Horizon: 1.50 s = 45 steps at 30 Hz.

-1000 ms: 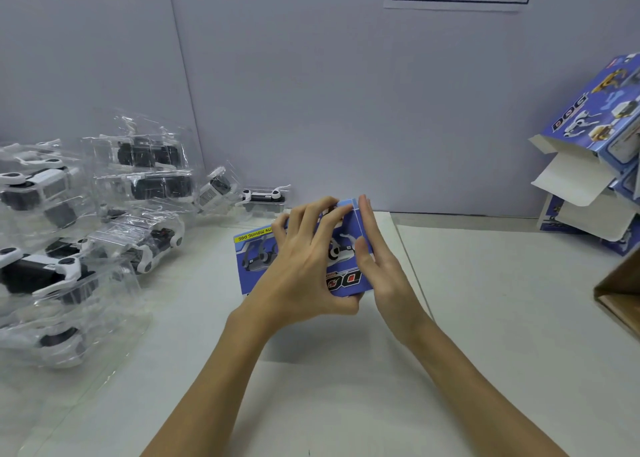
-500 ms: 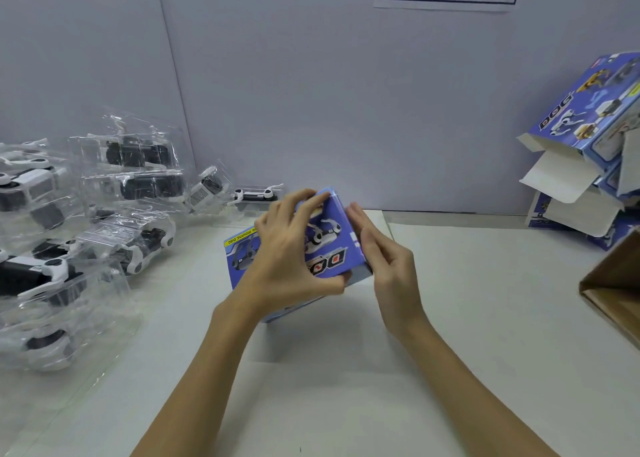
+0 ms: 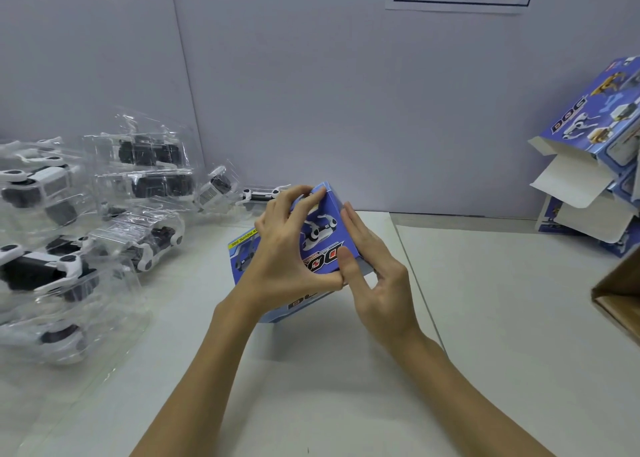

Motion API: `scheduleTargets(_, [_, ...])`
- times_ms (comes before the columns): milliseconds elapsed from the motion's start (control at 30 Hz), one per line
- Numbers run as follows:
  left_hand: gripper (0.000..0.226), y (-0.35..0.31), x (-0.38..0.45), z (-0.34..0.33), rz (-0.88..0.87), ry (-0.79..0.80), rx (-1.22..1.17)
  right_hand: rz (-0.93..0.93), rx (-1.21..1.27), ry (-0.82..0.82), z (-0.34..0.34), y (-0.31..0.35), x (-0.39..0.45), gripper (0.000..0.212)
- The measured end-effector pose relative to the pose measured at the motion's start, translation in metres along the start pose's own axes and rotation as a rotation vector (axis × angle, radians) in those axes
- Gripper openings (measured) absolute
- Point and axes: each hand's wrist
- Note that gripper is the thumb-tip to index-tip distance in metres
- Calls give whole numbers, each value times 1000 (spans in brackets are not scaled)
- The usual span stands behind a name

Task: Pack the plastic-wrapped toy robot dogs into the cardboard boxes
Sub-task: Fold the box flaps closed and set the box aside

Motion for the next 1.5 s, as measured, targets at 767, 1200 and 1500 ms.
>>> scheduleTargets(767, [105, 10, -12, -11, 84, 308, 222, -381, 158, -46, 33, -14, 22, 41])
scheduleTargets(1200, [111, 14, -12, -12, 171, 301, 354, -451, 248, -114, 23, -12, 23, 44])
scheduleTargets(1500, [67, 31, -15, -10, 637, -212, -163, -460, 13, -38, 61, -13, 33, 60])
Point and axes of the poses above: each hand's wrist, its own x-axis towards the middle knuckle, its own z-axis out of the back of the hand, y = z × x, and after that the axes turned 14 degrees about -z, right-handed
